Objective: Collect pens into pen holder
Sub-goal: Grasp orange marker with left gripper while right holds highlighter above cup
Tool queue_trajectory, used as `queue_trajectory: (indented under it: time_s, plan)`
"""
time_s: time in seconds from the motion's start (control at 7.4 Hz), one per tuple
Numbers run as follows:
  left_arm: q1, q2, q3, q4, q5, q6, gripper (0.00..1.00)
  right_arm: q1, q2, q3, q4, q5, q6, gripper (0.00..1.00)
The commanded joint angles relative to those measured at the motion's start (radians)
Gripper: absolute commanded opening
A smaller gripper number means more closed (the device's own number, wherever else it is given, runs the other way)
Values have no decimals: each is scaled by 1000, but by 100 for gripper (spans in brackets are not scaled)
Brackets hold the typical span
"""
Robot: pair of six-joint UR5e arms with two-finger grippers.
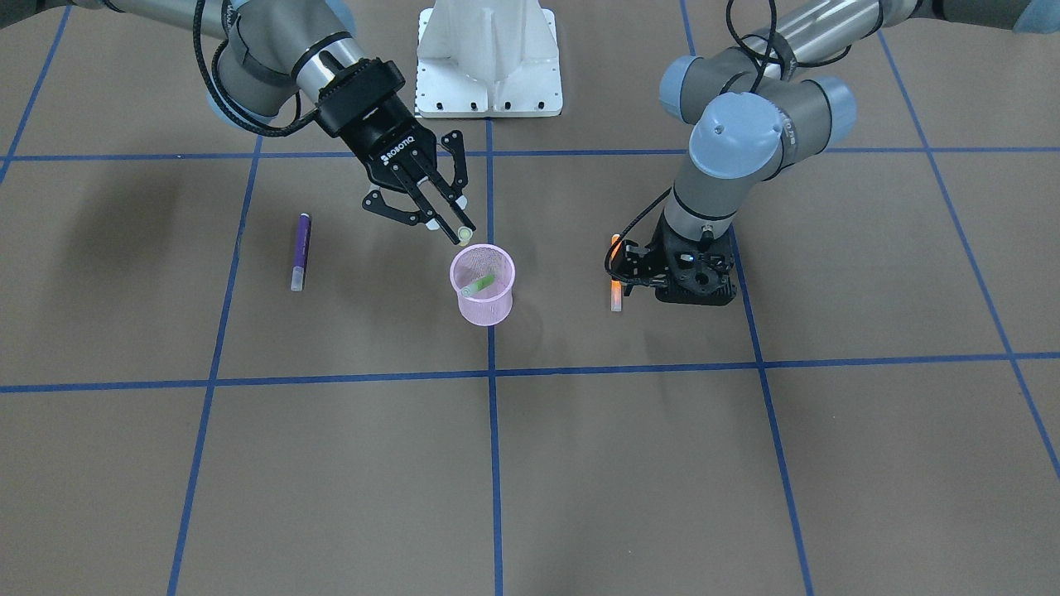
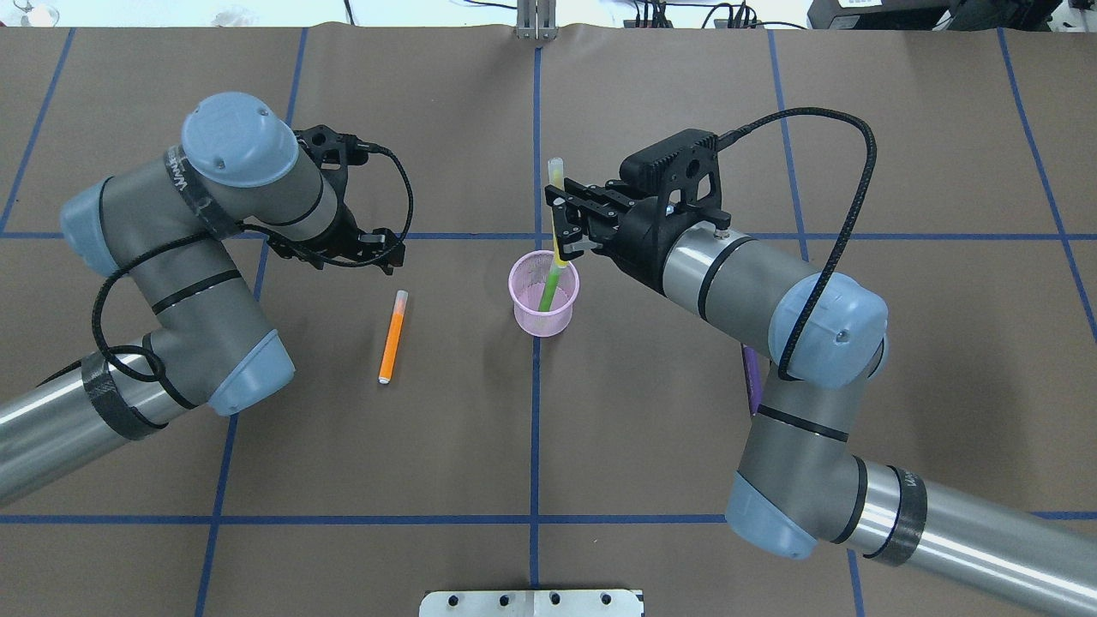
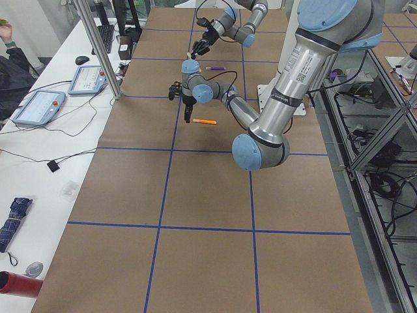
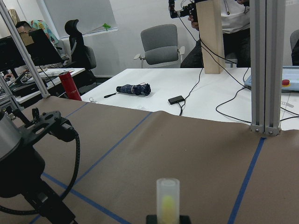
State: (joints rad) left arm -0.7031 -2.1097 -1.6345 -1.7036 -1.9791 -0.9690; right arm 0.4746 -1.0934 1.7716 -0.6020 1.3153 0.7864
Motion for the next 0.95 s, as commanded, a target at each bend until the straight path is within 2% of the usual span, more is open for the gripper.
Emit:
queue_trajectory:
  time_s: [0.0, 0.81]
  plan:
    - [45, -4, 22, 2, -1, -31, 98, -8, 10, -20, -5, -10, 2, 0]
    - [80, -52, 82, 1, -1, -39, 86, -21, 23, -55, -2, -14, 7, 0]
